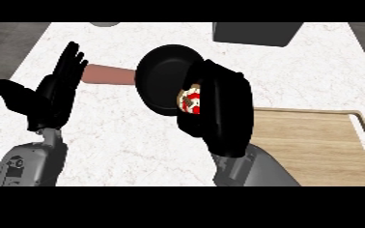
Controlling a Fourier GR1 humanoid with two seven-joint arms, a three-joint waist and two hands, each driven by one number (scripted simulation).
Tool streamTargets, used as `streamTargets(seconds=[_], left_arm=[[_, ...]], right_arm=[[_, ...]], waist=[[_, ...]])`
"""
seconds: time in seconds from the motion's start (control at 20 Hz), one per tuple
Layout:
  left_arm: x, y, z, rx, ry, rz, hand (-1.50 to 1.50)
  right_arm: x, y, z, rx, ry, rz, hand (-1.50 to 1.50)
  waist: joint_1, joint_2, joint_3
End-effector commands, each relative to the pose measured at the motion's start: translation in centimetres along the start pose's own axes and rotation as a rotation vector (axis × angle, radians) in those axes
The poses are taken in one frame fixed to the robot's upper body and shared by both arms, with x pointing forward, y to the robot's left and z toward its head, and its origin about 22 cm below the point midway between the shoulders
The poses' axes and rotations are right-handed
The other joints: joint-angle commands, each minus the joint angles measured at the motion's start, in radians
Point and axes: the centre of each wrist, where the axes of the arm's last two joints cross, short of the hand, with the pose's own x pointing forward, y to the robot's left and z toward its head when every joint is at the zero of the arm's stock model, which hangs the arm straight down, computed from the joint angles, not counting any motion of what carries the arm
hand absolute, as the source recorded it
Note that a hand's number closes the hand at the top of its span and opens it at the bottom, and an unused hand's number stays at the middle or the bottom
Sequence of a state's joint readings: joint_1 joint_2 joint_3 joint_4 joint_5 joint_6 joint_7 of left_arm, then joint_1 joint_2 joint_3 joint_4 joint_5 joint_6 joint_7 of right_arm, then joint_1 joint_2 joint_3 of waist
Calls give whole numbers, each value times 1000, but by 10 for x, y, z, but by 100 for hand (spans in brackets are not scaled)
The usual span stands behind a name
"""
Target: Pick the cupcake from the tray and place it in the pot
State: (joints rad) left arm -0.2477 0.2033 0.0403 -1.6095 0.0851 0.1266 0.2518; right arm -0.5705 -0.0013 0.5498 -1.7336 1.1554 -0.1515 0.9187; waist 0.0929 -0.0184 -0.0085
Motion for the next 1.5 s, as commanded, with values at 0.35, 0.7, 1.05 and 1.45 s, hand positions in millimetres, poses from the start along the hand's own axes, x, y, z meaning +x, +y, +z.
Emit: streamTargets(seconds=[0.35, 0.7, 1.05, 1.45], left_arm=[[3, -10, -14, -28, -24, 5, 0], [6, -4, -15, 7, -41, 5, 0], [9, 9, -12, 4, -35, 1, 0], [-2, 0, -8, 9, -28, 2, 0]], right_arm=[[60, 11, -24, -154, 211, -87, 150], [67, 38, -56, -240, 221, 194, 150], [54, 66, -80, -249, 315, 360, 150], [7, 85, -99, -140, 455, 233, 150]], waist=[[20, 32, 3], [-8, 24, 2], [8, 29, 5], [2, 41, 8]])
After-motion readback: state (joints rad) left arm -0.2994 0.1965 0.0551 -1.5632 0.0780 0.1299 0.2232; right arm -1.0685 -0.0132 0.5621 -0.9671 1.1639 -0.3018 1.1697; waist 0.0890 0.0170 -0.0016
